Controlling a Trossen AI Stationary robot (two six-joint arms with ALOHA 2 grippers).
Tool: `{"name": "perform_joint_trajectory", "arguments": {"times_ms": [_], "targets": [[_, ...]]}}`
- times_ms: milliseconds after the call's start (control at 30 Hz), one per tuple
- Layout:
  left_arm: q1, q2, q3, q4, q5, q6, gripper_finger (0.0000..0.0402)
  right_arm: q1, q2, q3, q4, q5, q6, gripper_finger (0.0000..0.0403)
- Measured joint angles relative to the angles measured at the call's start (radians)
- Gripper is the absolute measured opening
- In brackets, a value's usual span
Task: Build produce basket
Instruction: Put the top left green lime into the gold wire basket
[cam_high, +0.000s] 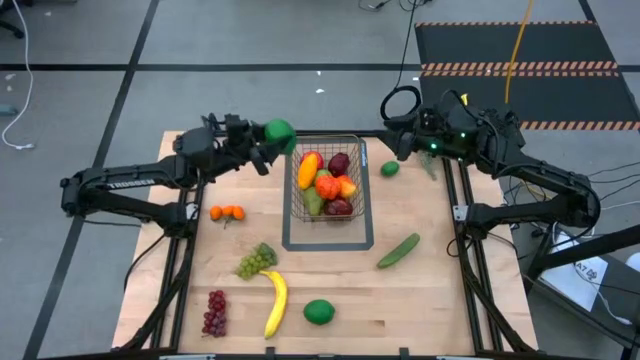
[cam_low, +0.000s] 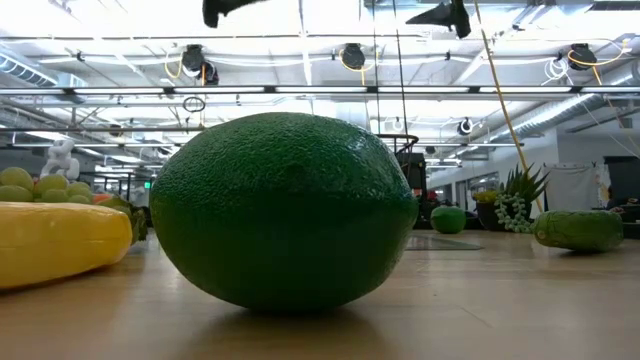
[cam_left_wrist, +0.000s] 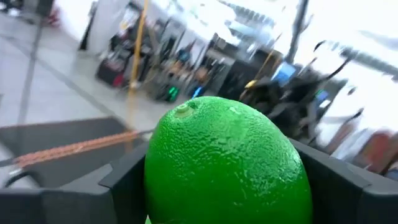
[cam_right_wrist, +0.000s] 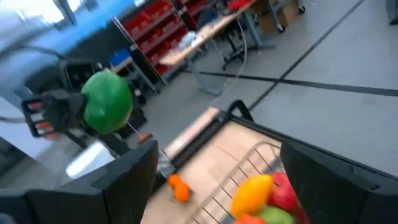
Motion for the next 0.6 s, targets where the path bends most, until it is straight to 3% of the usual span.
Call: {"name": "perform_joint_trajectory", "arguments": {"times_ms": [167, 367, 600], "targets": [[0.0, 0.0, 0.0, 0.131, 0.043, -0.022, 0.0328, 0.001, 0.021, 0.0, 0.098, -0.006, 0.021, 0.0334], [0.0, 0.0, 0.0, 0.212, 0.107, -0.068, 0.0314, 0.027, 0.082, 0.0, 0.291, -0.005, -0.005, 0.0334], [0.0, 0.0, 0.0, 0.273, 0.151, -0.201, 0.0323, 0.12, 0.173, 0.01, 0.47, 0.007, -0.036, 0.0334]]}}
